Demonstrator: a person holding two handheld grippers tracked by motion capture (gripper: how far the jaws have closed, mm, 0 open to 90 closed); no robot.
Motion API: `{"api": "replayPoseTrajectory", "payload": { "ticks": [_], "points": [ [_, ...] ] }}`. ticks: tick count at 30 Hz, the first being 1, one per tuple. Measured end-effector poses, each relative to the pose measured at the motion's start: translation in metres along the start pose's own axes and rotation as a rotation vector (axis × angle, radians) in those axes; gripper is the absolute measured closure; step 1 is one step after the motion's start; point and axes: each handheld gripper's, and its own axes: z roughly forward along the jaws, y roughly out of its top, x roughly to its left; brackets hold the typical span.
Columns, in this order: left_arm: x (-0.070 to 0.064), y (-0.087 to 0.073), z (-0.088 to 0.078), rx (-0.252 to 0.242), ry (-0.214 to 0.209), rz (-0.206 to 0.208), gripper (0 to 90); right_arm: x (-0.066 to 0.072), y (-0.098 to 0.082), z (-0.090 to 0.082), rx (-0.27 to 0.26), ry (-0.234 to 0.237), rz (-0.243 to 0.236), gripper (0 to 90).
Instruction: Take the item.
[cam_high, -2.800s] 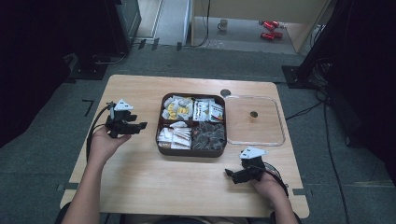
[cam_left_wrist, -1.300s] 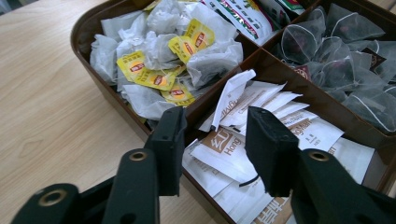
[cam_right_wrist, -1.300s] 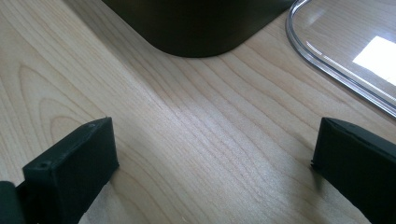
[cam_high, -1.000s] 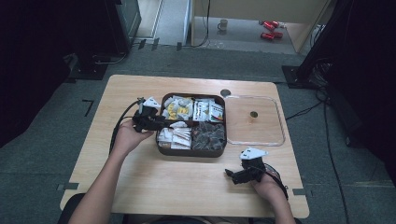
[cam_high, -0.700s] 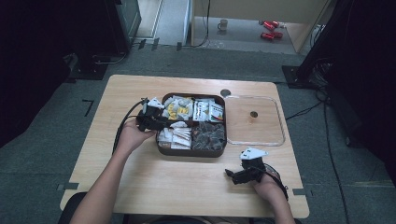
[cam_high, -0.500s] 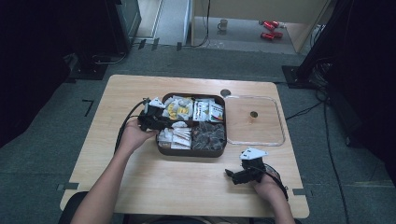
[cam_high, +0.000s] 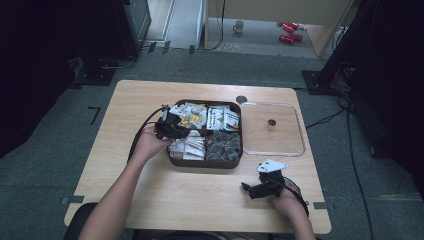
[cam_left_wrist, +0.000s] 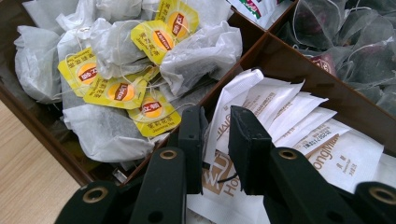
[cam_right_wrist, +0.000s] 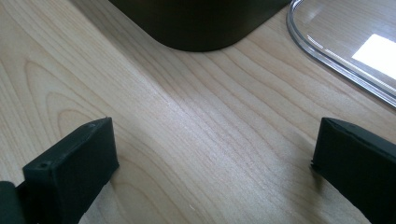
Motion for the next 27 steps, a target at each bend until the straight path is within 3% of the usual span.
{"api": "replayPoseTrajectory", "payload": {
  "ticks": [5, 12, 15, 27],
  "points": [
    [-0.002, -0.001, 0.005, 0.029, 0.004, 0.021, 77.3, 0.001, -0.001, -0.001, 0.002, 0.004, -0.004, 0.0],
    [-0.001, -0.002, 0.01, 0.047, -0.002, 0.018, 77.9, 0.001, -0.001, -0.001, 0.002, 0.004, -0.005, 0.0],
    [-0.002, -0.002, 0.012, 0.061, 0.015, 0.025, 80.8, 0.001, -0.001, -0.001, 0.002, 0.004, -0.003, 0.0],
    [0.001, -0.004, 0.01, 0.056, -0.004, 0.036, 89.5, 0.001, -0.001, -0.001, 0.002, 0.004, -0.004, 0.0]
  ]
}}
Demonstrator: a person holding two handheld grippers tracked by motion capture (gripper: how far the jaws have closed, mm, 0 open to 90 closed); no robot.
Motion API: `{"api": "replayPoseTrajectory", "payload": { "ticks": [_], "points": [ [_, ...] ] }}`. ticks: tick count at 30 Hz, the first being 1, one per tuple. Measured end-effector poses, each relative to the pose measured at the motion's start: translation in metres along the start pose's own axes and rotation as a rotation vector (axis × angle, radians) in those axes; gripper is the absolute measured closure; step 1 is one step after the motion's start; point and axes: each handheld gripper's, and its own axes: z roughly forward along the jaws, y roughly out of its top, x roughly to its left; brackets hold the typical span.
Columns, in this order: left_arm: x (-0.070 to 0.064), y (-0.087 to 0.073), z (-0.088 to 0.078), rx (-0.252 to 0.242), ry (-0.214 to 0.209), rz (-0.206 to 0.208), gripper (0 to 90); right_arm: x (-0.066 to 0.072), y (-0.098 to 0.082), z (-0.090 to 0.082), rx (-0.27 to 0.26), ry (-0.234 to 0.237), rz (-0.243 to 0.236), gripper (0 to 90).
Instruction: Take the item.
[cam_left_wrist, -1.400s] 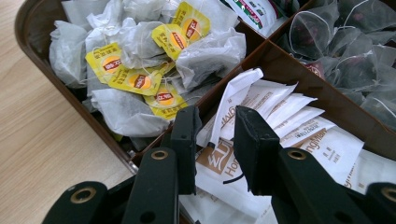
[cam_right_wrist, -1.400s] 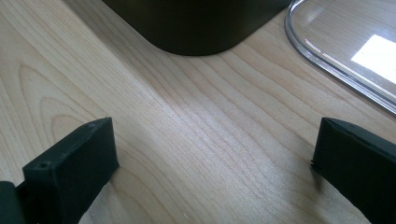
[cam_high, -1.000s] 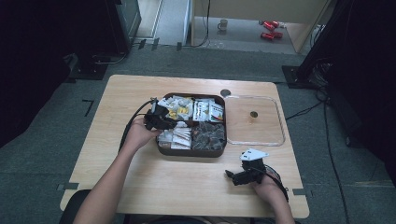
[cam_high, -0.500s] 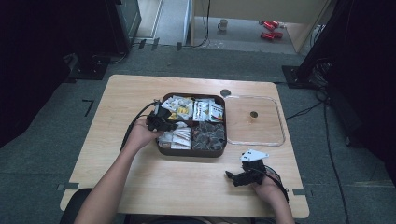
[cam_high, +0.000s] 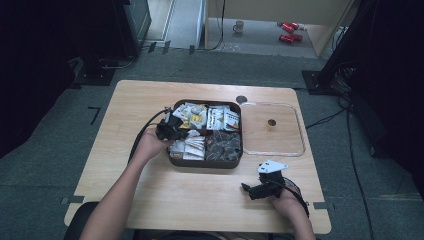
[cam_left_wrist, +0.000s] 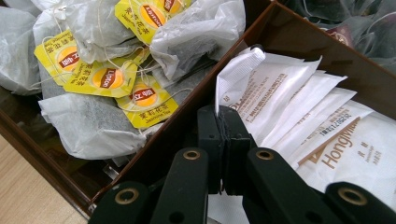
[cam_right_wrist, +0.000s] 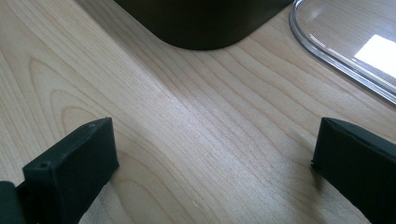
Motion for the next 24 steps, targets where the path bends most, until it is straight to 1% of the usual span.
{"api": "replayPoseTrajectory", "payload": {
  "ticks": [8, 11, 16, 21, 24],
  "points": [
    [-0.001, 0.001, -0.007, -0.022, -0.011, -0.005, 89.7, 0.0, 0.0, 0.0, 0.0, 0.0, 0.0, 0.0],
    [-0.001, 0.002, -0.012, -0.044, -0.014, -0.007, 89.8, 0.0, 0.0, 0.0, 0.0, 0.0, -0.001, 0.0],
    [-0.001, 0.002, -0.017, -0.055, -0.012, -0.008, 89.8, 0.0, 0.0, 0.0, 0.0, 0.0, 0.0, 0.0],
    [-0.002, 0.002, -0.027, -0.082, -0.015, -0.012, 89.8, 0.0, 0.0, 0.0, 0.0, 0.0, 0.0, 0.0],
    [-0.002, 0.002, -0.03, -0.085, -0.016, -0.013, 89.8, 0.0, 0.0, 0.0, 0.0, 0.001, 0.001, 0.0]
  ]
}}
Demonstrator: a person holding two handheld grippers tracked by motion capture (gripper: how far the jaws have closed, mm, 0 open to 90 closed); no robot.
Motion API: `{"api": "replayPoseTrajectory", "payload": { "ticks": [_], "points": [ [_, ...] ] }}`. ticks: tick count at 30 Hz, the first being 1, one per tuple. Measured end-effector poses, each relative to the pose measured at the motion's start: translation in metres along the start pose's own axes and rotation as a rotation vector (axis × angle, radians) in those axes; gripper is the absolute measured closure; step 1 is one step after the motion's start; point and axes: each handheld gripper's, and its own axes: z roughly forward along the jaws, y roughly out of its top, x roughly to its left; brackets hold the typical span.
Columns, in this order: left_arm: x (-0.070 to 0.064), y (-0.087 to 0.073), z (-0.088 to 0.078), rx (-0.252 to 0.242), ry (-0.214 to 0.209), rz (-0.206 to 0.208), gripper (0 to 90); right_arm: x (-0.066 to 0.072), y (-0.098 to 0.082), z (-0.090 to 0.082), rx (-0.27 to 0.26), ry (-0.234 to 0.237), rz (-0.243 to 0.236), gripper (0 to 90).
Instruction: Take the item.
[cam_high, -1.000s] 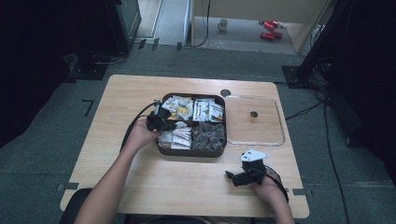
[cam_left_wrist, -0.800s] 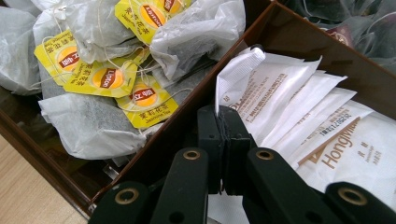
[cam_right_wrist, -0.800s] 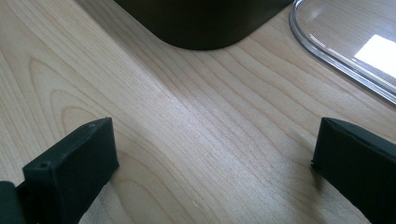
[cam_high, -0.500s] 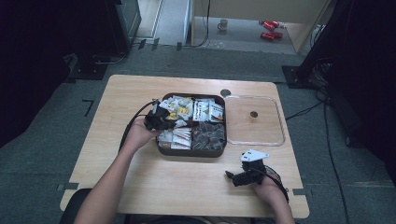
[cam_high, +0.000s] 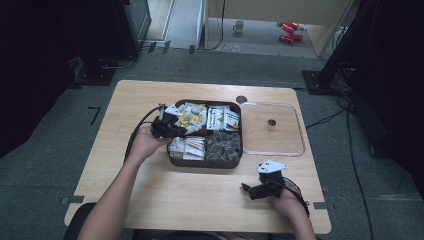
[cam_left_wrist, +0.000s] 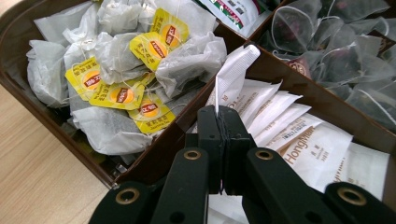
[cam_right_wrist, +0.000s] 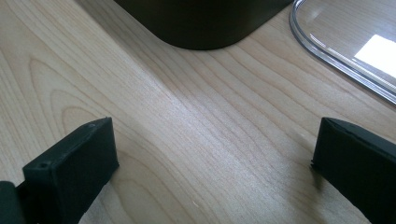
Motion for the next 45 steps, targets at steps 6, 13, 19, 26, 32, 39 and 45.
{"api": "replayPoseTrajectory", "payload": {
  "ticks": [6, 13, 19, 26, 32, 39, 45],
  "points": [
    [0.0, -0.001, -0.009, -0.017, -0.003, -0.004, 89.8, 0.0, 0.0, 0.0, 0.0, 0.002, -0.002, 0.0],
    [0.001, -0.003, -0.025, -0.052, 0.0, -0.017, 89.7, -0.001, 0.001, 0.001, -0.001, 0.005, -0.006, 0.0],
    [0.003, -0.008, -0.034, -0.06, 0.003, -0.031, 89.8, -0.001, 0.001, 0.001, 0.0, 0.007, -0.008, 0.0],
    [0.005, -0.012, -0.042, -0.078, 0.011, -0.048, 89.7, -0.001, 0.001, 0.001, 0.0, 0.007, -0.009, 0.0],
    [0.01, -0.018, -0.052, -0.093, 0.023, -0.069, 89.7, -0.002, 0.002, 0.002, 0.0, 0.011, -0.011, 0.0],
    [0.016, -0.025, -0.062, -0.107, 0.039, -0.092, 89.7, -0.002, 0.002, 0.002, -0.001, 0.013, -0.011, 0.0],
    [0.02, -0.03, -0.066, -0.11, 0.048, -0.107, 89.8, -0.002, 0.002, 0.002, 0.0, 0.016, -0.016, 0.0]
  ]
}}
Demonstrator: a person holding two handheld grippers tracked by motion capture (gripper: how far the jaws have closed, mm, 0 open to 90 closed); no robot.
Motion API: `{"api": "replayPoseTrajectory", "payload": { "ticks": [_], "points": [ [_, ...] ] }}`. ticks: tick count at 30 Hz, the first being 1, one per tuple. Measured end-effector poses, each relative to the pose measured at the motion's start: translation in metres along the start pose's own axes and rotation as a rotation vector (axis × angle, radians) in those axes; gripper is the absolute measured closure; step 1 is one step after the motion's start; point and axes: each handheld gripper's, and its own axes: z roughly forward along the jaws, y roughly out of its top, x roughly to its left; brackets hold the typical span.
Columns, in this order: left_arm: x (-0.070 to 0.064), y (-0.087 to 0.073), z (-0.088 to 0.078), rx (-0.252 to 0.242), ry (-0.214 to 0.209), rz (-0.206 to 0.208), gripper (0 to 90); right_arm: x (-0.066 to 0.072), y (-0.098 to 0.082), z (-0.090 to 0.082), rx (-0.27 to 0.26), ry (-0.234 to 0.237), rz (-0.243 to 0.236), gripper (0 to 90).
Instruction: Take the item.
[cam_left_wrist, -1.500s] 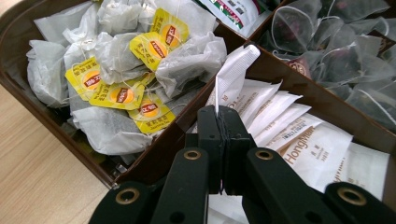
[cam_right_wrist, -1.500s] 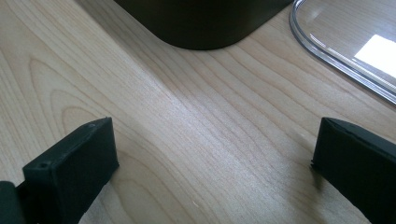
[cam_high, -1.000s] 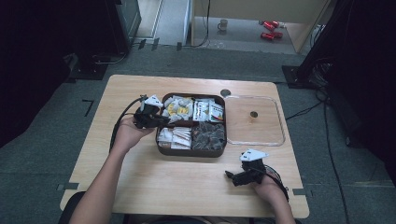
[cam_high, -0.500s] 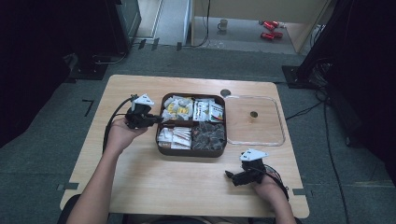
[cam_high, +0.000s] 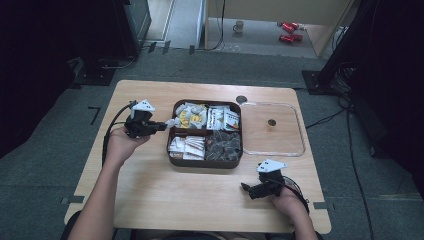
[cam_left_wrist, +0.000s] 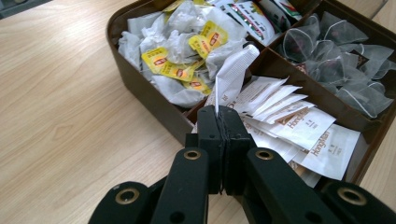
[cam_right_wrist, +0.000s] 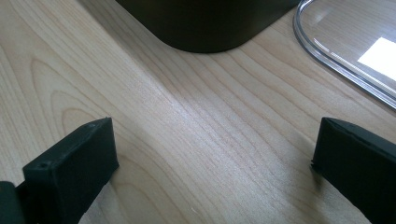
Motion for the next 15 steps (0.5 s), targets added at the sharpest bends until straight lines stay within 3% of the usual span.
{"api": "replayPoseTrajectory", "payload": {
  "ticks": [15],
  "points": [
    [0.015, -0.015, -0.007, -0.001, 0.03, -0.052, 89.7, -0.001, 0.001, 0.001, -0.001, 0.004, -0.004, 0.0]
  ]
}}
